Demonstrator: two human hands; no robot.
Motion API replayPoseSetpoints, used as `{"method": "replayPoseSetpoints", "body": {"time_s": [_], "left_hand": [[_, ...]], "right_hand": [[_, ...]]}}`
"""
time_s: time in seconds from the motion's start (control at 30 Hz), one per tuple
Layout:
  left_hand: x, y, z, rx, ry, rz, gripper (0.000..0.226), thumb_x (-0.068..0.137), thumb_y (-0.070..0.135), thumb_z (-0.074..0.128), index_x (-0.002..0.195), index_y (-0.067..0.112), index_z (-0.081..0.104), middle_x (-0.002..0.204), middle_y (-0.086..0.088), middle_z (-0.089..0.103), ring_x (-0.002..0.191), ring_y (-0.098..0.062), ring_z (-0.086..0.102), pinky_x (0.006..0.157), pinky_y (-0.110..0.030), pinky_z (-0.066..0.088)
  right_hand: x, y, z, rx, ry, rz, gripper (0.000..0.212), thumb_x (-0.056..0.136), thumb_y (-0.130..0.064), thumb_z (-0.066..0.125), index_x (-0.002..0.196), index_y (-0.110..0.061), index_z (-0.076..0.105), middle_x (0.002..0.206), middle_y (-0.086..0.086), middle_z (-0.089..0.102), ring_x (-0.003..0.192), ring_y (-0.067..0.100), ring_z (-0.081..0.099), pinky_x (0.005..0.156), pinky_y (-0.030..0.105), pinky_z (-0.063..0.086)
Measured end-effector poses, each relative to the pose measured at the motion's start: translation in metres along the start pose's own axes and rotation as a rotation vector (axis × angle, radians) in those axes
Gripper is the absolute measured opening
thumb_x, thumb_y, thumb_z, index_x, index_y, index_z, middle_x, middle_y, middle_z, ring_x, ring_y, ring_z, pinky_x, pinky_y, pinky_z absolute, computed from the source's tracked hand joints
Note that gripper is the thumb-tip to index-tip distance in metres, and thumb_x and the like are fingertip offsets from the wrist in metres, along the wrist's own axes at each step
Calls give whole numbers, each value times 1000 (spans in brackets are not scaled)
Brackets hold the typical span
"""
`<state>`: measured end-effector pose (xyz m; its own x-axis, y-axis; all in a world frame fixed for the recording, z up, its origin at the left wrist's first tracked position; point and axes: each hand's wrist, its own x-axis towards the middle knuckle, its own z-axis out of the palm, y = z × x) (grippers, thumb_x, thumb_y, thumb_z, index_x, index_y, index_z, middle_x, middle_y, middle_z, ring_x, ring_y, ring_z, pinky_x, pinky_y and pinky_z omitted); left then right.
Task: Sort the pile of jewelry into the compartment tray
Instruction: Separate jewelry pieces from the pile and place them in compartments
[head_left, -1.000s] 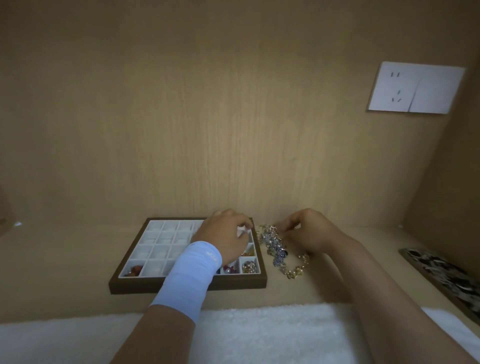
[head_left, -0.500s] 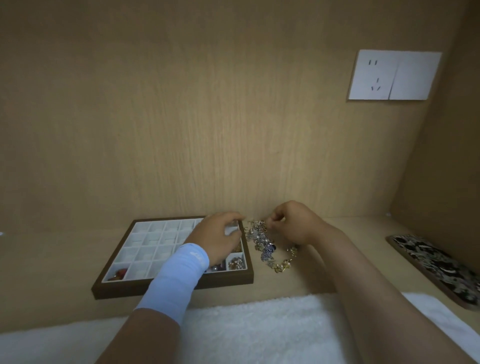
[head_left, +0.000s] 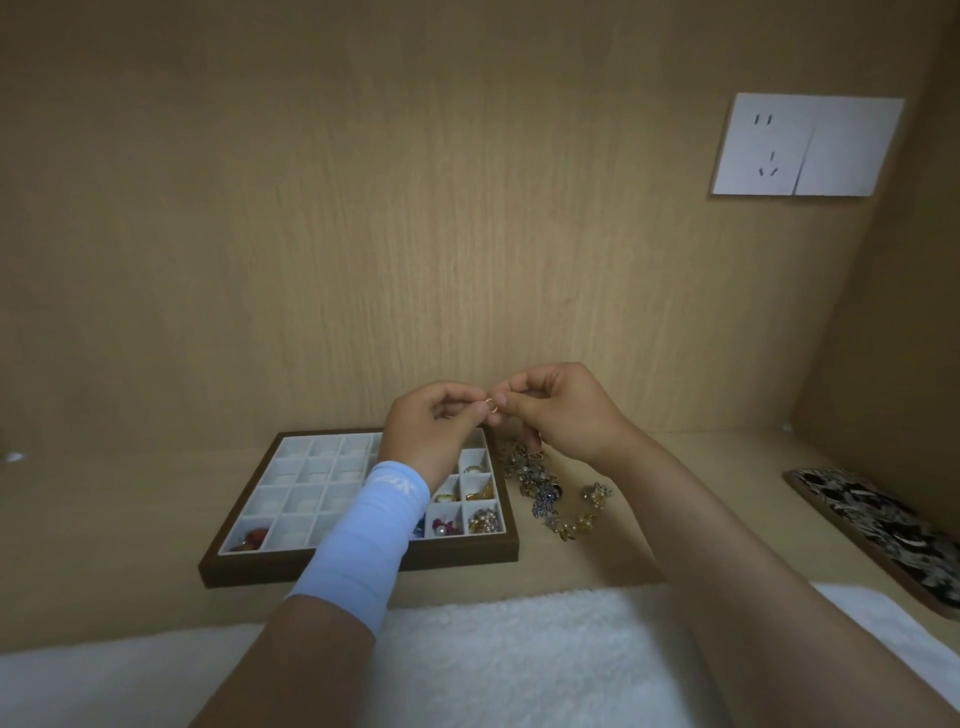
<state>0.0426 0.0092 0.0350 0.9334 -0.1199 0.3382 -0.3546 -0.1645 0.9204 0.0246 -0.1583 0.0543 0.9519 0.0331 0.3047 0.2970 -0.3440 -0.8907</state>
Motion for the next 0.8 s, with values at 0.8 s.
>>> {"method": "replayPoseSetpoints", "body": {"time_s": [0.8], "left_hand": [[10, -37, -27, 902, -269, 57, 44, 95, 43, 47, 139, 37, 46, 144, 7, 44, 134, -20, 32, 114, -39, 26]], "right_hand": [[40, 27, 39, -848, -123, -11, 15, 94, -28, 65, 96, -25, 79, 93, -14, 64, 83, 6, 58, 63, 18, 42]]}}
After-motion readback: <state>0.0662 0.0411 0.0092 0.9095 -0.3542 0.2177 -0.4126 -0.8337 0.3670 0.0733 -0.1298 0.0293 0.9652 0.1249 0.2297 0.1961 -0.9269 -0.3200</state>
